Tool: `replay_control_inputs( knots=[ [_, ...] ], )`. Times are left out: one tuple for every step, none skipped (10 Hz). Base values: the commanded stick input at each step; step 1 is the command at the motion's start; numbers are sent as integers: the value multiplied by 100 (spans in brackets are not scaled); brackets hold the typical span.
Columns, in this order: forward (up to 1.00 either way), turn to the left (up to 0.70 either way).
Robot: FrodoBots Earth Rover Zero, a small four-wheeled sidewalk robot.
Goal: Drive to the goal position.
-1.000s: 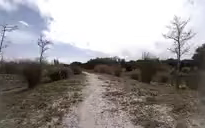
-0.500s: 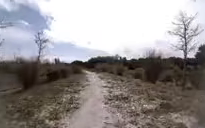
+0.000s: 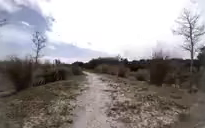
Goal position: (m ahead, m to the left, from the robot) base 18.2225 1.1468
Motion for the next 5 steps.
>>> replay_control_inputs(
  knots=[
    [70,0],
    [70,22],
    [70,35],
    [70,35],
    [70,23]
  ],
)
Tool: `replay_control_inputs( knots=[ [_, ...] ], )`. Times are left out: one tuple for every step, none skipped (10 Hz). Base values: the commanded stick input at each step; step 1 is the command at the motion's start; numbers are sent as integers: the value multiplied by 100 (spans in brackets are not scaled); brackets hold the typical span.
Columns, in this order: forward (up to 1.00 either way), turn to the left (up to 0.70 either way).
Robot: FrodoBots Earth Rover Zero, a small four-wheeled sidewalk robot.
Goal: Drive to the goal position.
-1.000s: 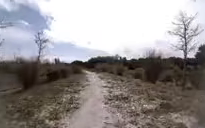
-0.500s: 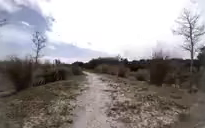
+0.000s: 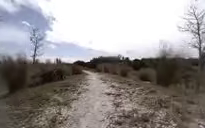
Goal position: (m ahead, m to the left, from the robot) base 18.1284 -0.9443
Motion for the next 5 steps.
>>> replay_control_inputs(
  knots=[
    [70,9],
    [70,0],
    [70,0],
    [70,0],
    [70,0]
  ],
)
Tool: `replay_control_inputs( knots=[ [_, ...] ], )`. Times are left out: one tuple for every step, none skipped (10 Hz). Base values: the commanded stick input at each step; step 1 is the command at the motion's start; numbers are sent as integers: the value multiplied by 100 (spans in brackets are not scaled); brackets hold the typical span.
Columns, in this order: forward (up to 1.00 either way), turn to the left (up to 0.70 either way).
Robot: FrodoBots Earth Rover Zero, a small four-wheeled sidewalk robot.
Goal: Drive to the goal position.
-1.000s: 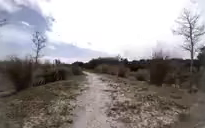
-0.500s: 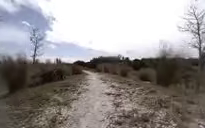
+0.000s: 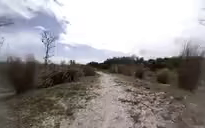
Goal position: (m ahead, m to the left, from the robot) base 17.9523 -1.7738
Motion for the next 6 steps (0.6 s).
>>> replay_control_inputs(
  knots=[
    [70,0],
    [70,0],
    [70,0],
    [70,0],
    [70,0],
    [70,0]
  ],
)
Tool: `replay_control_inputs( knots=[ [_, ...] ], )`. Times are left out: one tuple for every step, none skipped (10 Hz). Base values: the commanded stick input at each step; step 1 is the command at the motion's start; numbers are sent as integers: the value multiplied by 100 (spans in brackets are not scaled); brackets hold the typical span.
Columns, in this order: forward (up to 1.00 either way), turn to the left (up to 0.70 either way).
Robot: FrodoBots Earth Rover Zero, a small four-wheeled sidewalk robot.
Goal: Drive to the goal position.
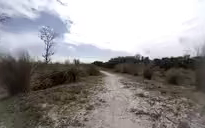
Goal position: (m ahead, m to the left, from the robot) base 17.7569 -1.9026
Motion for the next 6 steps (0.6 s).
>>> replay_control_inputs(
  knots=[
    [70,0],
    [70,0],
    [70,-14],
    [70,-33],
    [70,-34],
    [70,-35]
  ],
)
